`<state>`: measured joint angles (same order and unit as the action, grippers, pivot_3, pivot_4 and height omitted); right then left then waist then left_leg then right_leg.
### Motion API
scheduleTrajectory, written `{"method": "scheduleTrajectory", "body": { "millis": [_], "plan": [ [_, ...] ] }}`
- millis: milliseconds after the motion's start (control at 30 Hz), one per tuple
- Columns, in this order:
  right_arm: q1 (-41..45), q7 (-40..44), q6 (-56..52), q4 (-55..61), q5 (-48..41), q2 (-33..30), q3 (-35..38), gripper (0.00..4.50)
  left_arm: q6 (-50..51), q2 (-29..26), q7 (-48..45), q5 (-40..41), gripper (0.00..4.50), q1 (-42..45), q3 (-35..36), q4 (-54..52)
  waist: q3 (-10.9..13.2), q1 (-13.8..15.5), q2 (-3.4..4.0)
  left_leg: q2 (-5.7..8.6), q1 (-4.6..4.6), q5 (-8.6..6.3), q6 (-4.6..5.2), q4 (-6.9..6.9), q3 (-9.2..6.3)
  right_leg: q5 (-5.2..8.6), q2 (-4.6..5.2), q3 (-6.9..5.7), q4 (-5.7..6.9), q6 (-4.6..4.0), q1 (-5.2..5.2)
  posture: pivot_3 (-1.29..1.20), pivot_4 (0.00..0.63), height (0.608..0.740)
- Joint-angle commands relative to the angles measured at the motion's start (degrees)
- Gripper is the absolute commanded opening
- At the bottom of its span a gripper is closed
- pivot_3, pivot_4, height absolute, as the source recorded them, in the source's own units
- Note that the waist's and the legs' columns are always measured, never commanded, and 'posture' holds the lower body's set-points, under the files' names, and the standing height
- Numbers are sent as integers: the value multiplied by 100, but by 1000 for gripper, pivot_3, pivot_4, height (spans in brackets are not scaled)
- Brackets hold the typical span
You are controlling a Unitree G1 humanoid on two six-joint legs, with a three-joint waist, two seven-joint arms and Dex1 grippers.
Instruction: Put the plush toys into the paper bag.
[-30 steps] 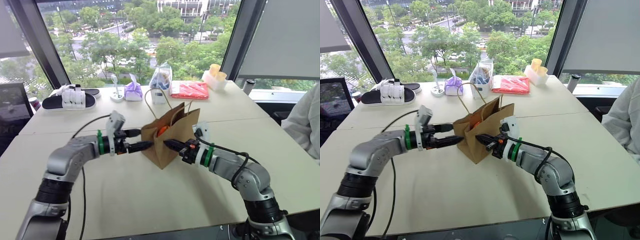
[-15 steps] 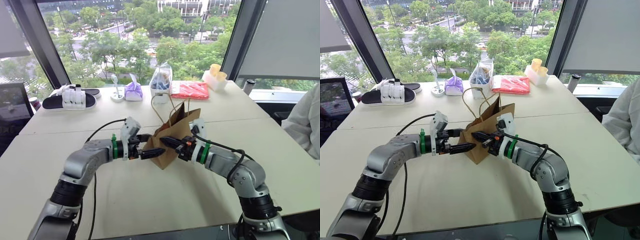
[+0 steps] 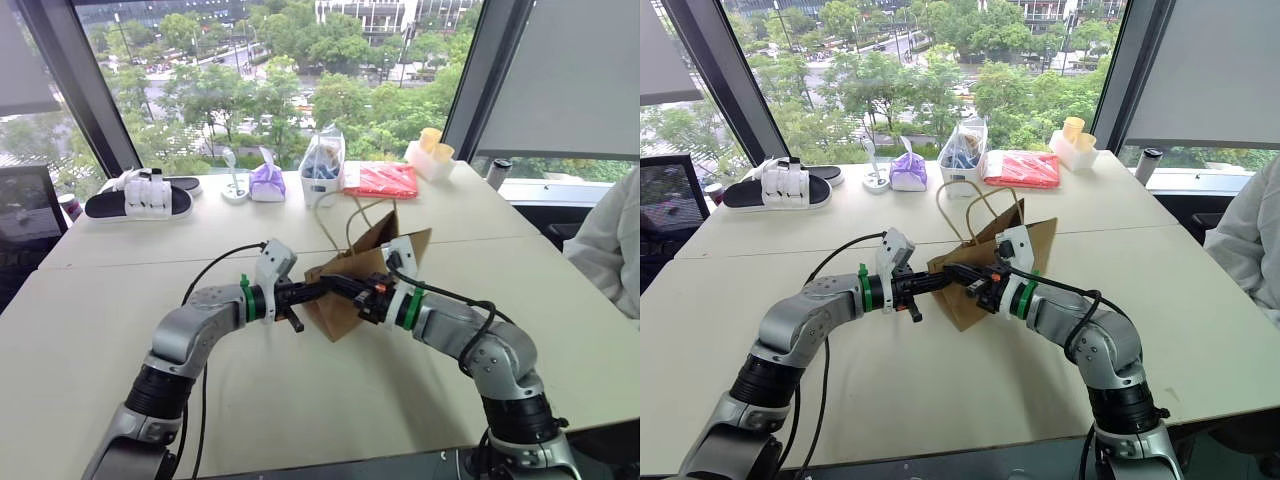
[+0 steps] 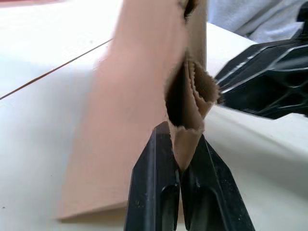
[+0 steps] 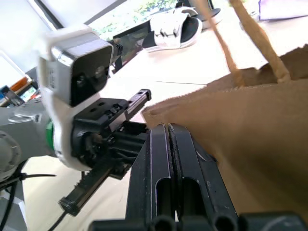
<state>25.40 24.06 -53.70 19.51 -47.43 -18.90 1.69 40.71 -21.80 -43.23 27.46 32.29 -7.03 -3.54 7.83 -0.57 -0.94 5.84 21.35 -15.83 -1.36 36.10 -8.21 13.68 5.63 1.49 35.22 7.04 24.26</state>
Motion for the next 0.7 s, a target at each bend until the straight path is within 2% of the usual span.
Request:
{"method": "scheduleTrajectory", "body": {
  "millis": [33, 167, 300, 400, 533, 700],
  "plan": [
    [-266, 118, -246, 693, -782, -251, 597, 0, -94, -15, -47, 143, 24, 132, 247, -311, 0, 4, 0, 0, 1, -1, 1, 1, 0, 0, 0, 0, 0, 0, 0, 0, 150, 740],
    [-905, 621, -467, 1203, -1621, -904, 1111, 0, -511, -240, -738, 191, 24, 367, 244, -252, 0, 22, 0, 0, 2, -7, 12, 0, 1, 0, 1, 0, -2, 0, -1, 0, 150, 740],
    [-1382, 981, -521, 1391, -1799, -1519, 1170, 0, -1088, -729, -1999, -20, 24, 908, -32, 361, 0, -3, 0, -2, -3, -9, 16, 3, 9, 0, -1, -3, -8, 0, -8, 0, 150, 740],
    [-1549, 1093, -443, 1460, -1834, -1722, 1140, 0, -1528, -853, -2627, -218, 24, 1317, -184, 1024, 0, -5, 0, -5, -10, -11, 20, 3, 14, 0, -2, -5, -8, 0, -18, 0, 150, 740],
    [-1717, 920, -341, 1567, -1794, -1748, 1115, 0, -3216, -463, -3242, -951, 24, 2398, -405, 3510, 3, 53, -5, -4, -11, -13, 24, 14, 11, 0, -3, -11, -12, 0, -29, 0, 150, 740],
    [-1887, 690, -257, 1731, -1864, -1701, 1080, 0, -4769, -65, -3344, -1743, 24, 3151, -528, 5714, 2, 136, -8, -1, -10, -16, 29, 16, 12, -3, 2, -12, -21, 6, -33, 0, 150, 740]
  ]
}}
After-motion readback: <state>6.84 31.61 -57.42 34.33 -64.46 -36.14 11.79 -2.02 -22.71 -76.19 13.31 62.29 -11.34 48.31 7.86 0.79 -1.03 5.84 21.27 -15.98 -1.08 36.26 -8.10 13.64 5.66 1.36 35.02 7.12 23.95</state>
